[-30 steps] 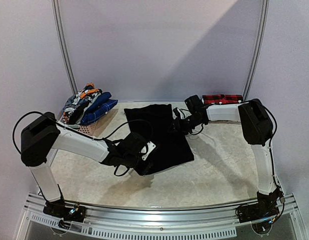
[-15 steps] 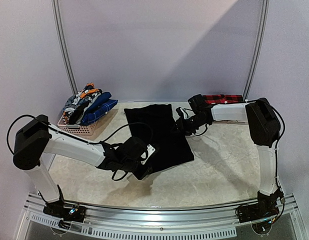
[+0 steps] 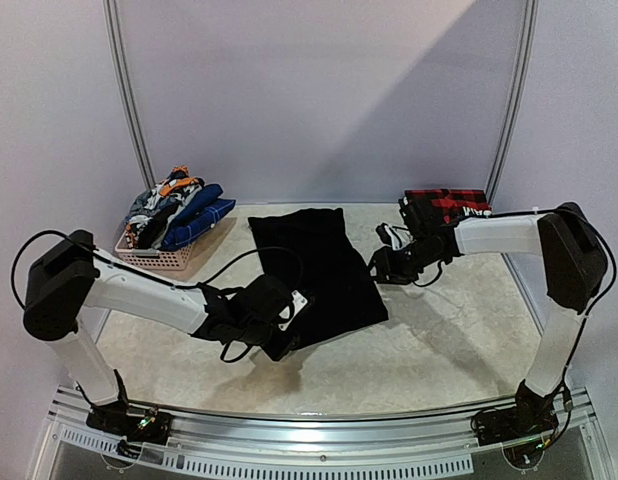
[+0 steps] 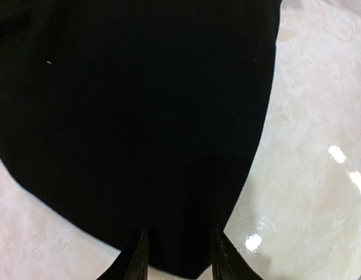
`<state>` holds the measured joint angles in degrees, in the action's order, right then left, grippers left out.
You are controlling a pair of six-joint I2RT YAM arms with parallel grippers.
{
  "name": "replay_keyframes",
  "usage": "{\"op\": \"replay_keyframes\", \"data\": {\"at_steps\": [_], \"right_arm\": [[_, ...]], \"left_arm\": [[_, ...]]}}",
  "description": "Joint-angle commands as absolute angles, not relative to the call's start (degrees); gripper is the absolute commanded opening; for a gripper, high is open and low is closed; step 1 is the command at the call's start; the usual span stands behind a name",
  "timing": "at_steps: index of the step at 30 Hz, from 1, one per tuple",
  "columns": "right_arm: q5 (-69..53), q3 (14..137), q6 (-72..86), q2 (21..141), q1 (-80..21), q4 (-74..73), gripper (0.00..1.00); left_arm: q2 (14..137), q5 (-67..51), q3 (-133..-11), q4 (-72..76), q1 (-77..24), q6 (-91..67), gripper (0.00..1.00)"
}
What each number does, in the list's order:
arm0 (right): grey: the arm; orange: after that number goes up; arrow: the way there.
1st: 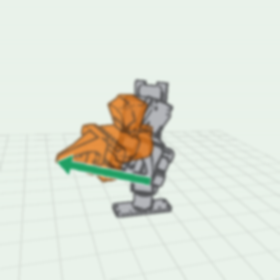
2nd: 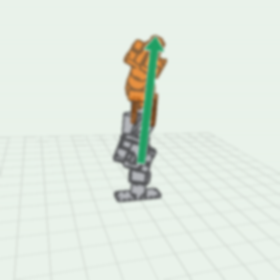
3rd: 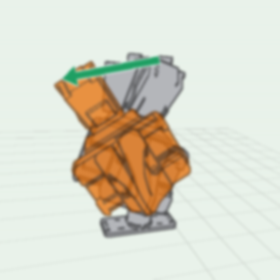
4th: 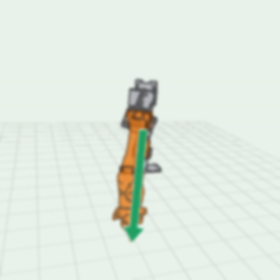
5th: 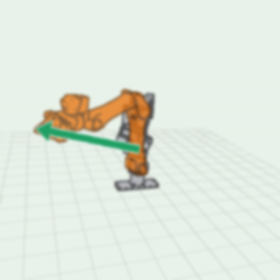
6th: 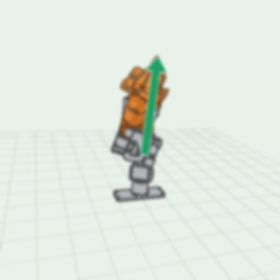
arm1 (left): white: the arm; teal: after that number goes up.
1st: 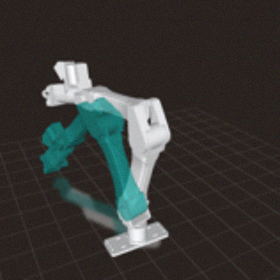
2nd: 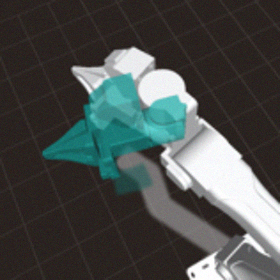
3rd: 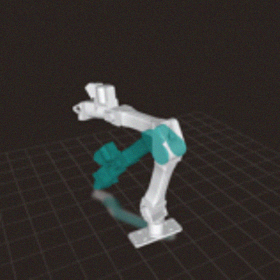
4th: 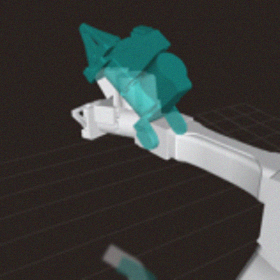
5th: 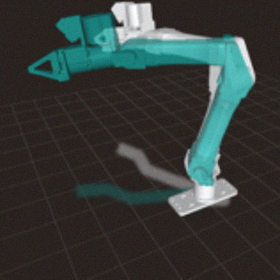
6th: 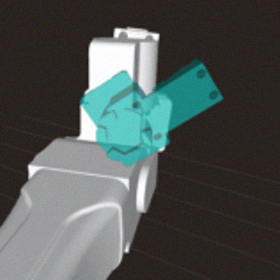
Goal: Fold and stack the mixed laundry pile
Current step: Fold the rectangle-folded T-shirt at the center of the board, then pick up the 2/3-rectangle-folded T-shirt from the center of the board.
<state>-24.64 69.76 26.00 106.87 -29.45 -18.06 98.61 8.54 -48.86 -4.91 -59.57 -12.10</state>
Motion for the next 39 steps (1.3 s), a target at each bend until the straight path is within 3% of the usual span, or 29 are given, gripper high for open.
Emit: {"op": "replay_keyframes", "data": {"at_steps": [1, 8, 13, 22, 39], "right_arm": [[-21.61, 62.52, 28.12, 99.87, -29.18, -17.74, 0.54], [-20.0, 54.1, 30.59, 91.39, -29.17, -19.2, 0.76], [-21.39, 50.36, 32.02, 89.42, -29.16, -18.98, 0.85], [-24.06, 47.99, 33.68, 90.35, -28.18, -16.07, 0.88], [-28.07, 48.25, 34.45, 96.26, -26.94, -12.21, 0.86]], "left_arm": [[93.39, 13.67, -49.12, -10.58, -61.58, -10.84, 0.38], [89.61, 25.69, -46.45, -8.06, -66.55, -4.26, 0.39], [89.37, 22.95, -46.97, -12.05, -66.92, -1.84, 0.44], [88.24, 23.81, -43.48, -9.61, -68.06, 0.0, 0.62], [94.61, 22.41, -45.04, -8.22, -68.55, 3.16, 0.62]]}}
